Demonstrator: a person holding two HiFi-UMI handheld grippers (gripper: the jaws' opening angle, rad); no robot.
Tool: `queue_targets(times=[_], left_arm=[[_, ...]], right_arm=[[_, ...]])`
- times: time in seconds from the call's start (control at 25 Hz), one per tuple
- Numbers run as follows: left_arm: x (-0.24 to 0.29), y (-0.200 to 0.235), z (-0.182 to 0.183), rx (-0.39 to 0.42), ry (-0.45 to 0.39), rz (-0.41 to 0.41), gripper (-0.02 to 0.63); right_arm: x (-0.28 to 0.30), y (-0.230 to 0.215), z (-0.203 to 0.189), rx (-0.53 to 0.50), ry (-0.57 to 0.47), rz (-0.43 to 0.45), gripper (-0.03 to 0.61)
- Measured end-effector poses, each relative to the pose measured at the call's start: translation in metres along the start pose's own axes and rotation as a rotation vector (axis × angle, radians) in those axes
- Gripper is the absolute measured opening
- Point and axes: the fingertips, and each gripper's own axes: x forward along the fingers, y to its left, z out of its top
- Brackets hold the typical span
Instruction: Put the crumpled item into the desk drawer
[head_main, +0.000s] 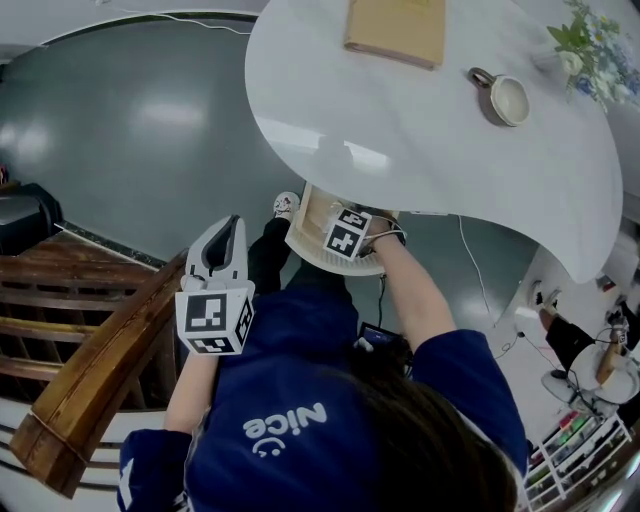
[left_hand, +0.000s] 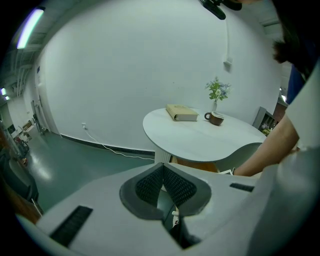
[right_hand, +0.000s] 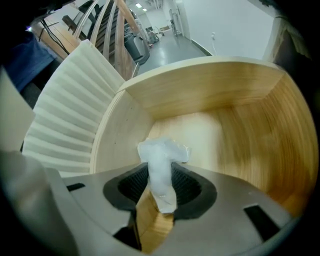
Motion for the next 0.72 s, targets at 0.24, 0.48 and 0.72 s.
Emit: queue_targets(times=[0.24, 0.48, 0.72], left_arm=[[-0.004, 0.0, -0.007, -0.01, 0.004, 0.002, 0.004], [-0.006, -0.001, -0.01, -0.013, 0.0, -0.005, 0.005], [-0.004, -0.002, -0.007, -0.011, -0.023, -0.041, 0.003]], right_arm=[[0.009, -0.002, -0.006, 0.003, 0.035, -0.003, 0.177], [0.006, -0.003, -0.006, 0.048, 0.016, 0.001, 0.266], [-0.018, -0.004, 0.004, 0.088, -0.047, -0.032, 0.301]])
